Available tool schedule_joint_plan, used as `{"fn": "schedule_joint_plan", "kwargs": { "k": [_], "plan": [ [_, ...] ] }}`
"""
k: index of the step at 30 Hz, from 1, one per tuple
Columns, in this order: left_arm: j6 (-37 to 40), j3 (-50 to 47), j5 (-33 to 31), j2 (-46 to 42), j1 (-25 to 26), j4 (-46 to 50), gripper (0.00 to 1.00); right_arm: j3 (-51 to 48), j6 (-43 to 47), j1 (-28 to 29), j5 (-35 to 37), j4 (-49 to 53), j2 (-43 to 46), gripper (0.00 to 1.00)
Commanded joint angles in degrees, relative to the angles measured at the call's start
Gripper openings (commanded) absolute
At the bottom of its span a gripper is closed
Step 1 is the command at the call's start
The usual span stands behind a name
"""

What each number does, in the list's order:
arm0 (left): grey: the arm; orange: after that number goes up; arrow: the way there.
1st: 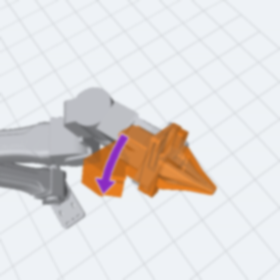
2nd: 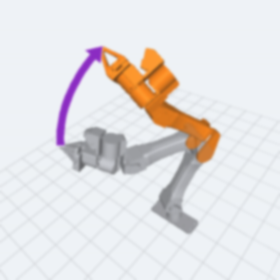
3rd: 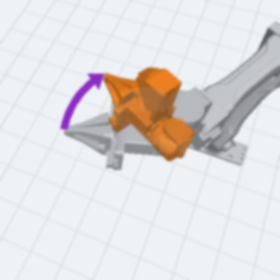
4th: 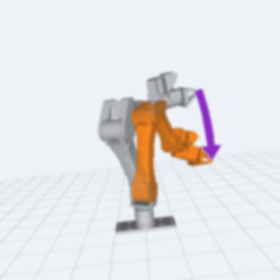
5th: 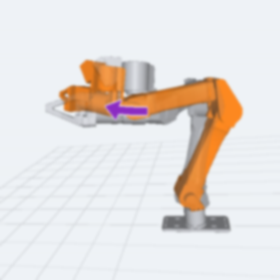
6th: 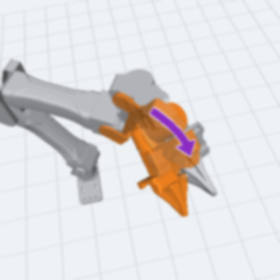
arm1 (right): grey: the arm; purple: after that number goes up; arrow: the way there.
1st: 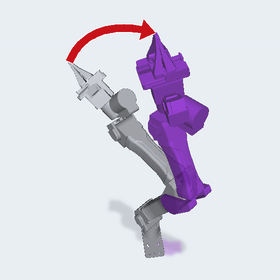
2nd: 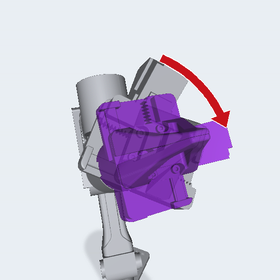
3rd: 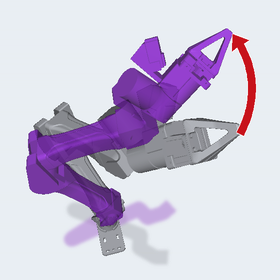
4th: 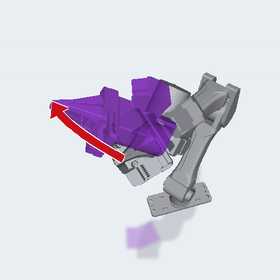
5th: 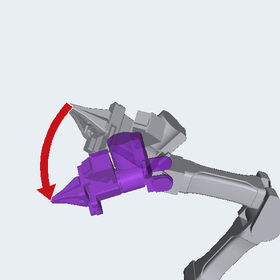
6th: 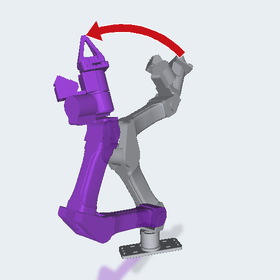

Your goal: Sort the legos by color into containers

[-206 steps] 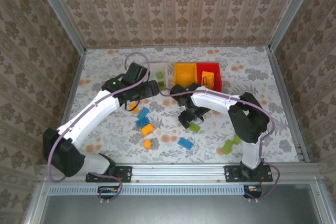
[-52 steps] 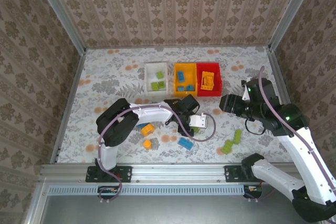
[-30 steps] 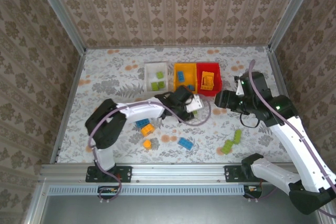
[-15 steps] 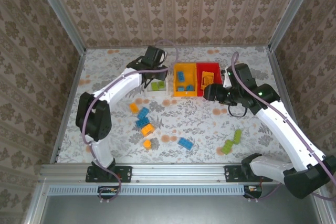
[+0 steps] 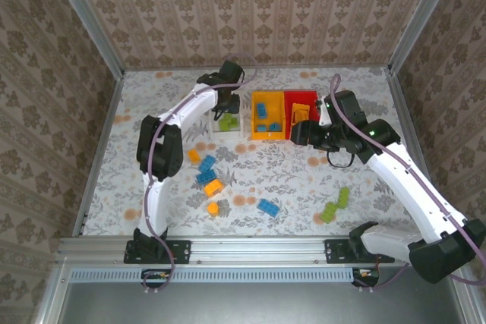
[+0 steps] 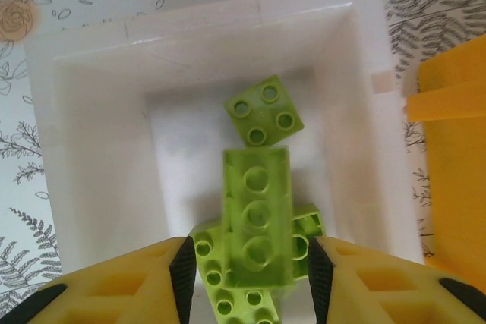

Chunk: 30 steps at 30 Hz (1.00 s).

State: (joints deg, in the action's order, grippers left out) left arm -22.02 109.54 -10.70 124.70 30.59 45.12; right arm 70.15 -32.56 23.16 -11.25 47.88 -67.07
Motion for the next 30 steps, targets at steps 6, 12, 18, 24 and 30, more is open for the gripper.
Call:
{"fn": "schedule_joint_plan", "kwargs": {
  "k": [6,12,18,24,30],
  "plan": [
    [-3.5,2.3,-1.7,-0.2,-0.4,4.4,0.56,0.5,1.6,0.7,-1.9,0.9,-2.4,0.69],
    [-7.5,-1.3,-1.5,-9.9,0.2,2.4,0.57,4.0,8.6,7.8,1.9,2.5,-8.9,0.69],
    [-19.2,-17.0,-2.3,-28.6,-1.6,3.3,0.59,10.1,14.6,19.3,1.8,0.0,-23.9,0.73],
    [-28.2,-36.8,-2.7,-50.3,-4.1,7.9,0.61,24.2,13.3,26.7,5.6,0.2,-41.5,0.77],
    [-30.5,-49.2,-2.9,-67.8,-4.1,12.6,0.63,34.8,9.8,29.2,8.3,-2.7,-53.8,0.79]
  ]
}}
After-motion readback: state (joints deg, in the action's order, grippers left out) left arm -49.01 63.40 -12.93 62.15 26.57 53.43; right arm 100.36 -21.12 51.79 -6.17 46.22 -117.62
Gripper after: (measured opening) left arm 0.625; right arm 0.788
